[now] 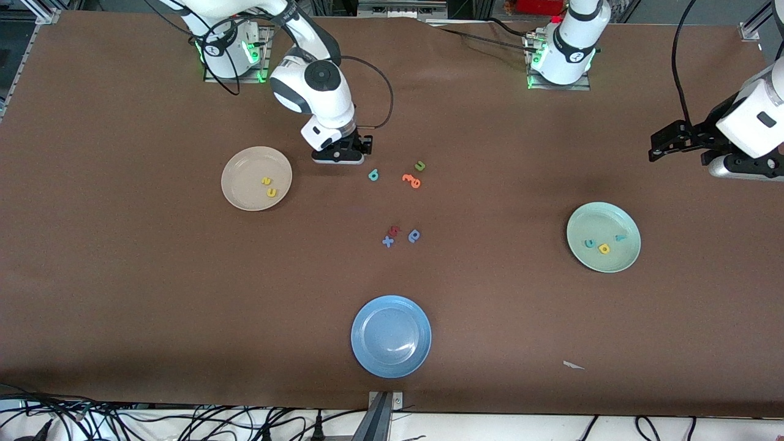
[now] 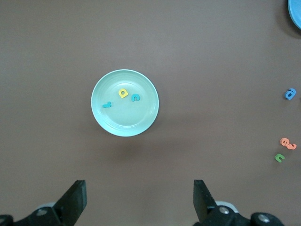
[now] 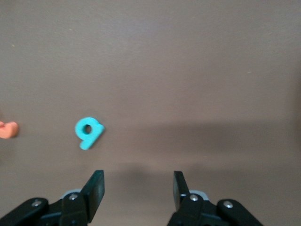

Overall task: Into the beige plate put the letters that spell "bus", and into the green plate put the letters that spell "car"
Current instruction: 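Drop the yellow u on the cream plate while the left gripper returns to rest, then lower the right gripper onto the cyan letter g and grasp it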

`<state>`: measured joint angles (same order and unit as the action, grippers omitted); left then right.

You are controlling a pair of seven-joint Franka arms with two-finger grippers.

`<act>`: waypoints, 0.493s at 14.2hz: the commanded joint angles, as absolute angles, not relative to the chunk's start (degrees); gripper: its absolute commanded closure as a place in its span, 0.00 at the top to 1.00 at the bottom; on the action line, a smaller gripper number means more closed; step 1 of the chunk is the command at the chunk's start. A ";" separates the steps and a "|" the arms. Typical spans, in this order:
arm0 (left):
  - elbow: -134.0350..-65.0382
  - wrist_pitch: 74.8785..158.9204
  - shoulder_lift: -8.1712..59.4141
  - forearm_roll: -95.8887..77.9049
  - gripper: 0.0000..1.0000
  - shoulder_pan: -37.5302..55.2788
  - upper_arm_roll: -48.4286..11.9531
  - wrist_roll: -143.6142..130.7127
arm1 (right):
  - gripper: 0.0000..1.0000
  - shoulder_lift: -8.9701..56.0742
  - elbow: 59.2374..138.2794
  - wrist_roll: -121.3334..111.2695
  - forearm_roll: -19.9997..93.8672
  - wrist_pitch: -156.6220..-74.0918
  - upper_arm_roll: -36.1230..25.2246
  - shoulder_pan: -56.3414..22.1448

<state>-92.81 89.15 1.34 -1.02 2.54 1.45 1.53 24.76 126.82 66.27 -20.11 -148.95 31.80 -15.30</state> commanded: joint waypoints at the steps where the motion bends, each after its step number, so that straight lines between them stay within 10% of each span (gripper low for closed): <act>1: -91.05 87.28 2.20 -0.09 1.00 2.55 1.76 2.81 | 0.67 30.48 120.16 71.18 -21.88 -148.71 28.93 -19.32; 7: -91.14 86.75 2.46 -0.26 1.00 1.93 1.76 3.08 | 0.67 35.51 113.73 75.50 -25.48 -148.18 25.32 -24.43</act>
